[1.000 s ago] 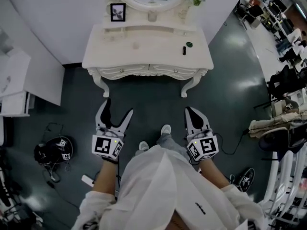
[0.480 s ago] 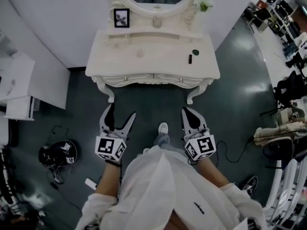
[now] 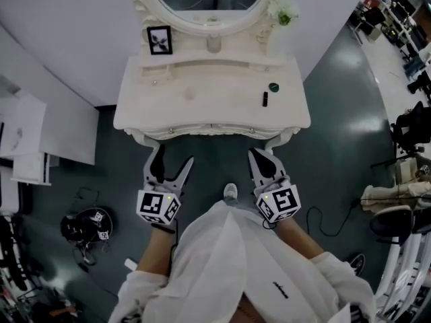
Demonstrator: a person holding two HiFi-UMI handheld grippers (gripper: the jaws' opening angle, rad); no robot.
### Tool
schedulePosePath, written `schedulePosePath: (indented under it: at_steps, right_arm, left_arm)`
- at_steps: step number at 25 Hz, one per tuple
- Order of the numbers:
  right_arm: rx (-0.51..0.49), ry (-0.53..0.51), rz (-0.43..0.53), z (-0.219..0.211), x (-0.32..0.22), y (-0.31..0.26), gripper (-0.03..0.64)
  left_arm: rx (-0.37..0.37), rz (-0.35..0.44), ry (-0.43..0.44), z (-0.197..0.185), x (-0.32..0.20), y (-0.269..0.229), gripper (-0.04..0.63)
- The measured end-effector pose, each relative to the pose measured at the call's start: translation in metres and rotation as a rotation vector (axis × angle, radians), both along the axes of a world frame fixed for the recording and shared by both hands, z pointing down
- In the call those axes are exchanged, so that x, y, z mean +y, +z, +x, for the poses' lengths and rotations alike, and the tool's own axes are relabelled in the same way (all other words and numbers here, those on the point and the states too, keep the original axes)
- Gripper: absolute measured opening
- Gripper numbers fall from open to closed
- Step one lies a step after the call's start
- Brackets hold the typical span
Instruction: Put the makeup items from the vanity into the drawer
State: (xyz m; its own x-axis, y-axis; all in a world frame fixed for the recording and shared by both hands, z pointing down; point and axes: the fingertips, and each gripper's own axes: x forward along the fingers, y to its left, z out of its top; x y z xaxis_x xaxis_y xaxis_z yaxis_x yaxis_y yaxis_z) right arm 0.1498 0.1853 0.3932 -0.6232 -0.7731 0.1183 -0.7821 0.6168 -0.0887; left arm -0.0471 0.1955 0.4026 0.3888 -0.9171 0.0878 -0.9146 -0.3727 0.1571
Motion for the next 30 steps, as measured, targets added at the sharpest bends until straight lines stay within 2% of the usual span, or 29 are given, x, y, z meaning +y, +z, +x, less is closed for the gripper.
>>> schedulePosePath:
  at_steps: [4, 10, 19, 30]
  right_arm:
    - [-0.007, -0.035, -0.009, 0.008, -0.035, 0.0, 0.018]
    - [0.001, -0.102, -0.018, 0.014, -0.075, 0.006, 0.018]
    - [0.025, -0.141, -0.064, 0.012, -0.119, 0.027, 0.018]
    - [0.058, -0.152, -0.093, -0.017, -0.173, 0.045, 0.018]
  left_arm:
    - [-0.002, -0.007, -0.008, 0.018, -0.037, -0.001, 0.365]
    - [0.038, -0.023, -0.054, 0.033, -0.074, 0.001, 0.365]
    - [0.008, -0.083, -0.099, 0.038, -0.112, 0.023, 0.365]
    - [-0.014, -0.134, -0.061, 0.025, -0.183, 0.05, 0.365]
